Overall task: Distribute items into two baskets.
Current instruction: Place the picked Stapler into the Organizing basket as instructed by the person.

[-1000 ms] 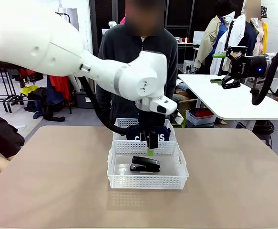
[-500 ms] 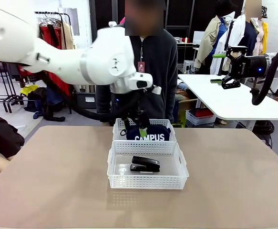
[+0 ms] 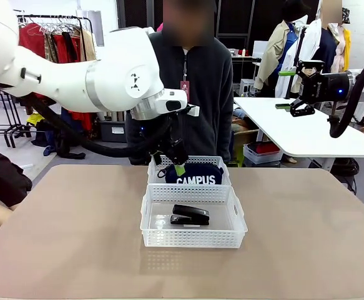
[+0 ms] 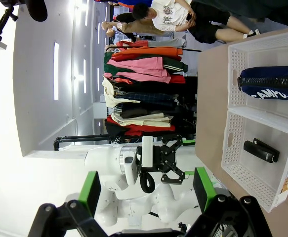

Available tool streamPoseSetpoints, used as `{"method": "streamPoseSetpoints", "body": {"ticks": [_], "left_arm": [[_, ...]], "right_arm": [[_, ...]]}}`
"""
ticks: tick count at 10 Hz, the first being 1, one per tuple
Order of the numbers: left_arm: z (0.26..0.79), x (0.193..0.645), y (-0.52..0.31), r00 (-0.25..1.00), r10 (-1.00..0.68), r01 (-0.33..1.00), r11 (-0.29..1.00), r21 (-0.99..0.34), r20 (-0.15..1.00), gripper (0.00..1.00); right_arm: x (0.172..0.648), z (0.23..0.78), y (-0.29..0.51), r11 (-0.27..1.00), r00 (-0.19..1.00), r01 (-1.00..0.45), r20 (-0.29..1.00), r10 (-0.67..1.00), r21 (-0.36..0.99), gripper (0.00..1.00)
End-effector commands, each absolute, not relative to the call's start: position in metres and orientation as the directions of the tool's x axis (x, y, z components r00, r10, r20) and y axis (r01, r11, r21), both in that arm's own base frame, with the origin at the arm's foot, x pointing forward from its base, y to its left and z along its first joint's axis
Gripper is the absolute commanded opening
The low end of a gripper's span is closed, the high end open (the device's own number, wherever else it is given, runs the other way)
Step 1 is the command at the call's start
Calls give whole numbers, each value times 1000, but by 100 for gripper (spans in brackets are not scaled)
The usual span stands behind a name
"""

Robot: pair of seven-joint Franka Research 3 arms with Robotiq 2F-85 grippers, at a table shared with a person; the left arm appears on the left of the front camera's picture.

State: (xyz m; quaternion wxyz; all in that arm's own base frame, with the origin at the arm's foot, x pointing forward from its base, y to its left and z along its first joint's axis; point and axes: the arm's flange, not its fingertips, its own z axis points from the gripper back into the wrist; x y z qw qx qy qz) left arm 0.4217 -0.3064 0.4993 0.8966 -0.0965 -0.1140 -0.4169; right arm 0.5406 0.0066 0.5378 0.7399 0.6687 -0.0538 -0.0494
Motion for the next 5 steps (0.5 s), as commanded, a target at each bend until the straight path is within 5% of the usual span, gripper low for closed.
{"method": "streamPoseSetpoints", "body": {"ticks": [1, 3, 5], "left_arm": [[501, 427, -309, 626, -728, 770, 633, -76, 279, 100], [498, 424, -310, 624, -729, 773, 630, -82, 283, 100], [519, 435, -259, 752, -577, 649, 732, -207, 319, 100]], "right_arm": [[539, 540, 7, 101, 989, -2, 16, -144, 995, 100], [539, 540, 7, 101, 989, -2, 16, -144, 995, 100], [539, 540, 7, 101, 989, -2, 16, -144, 995, 100]]}}
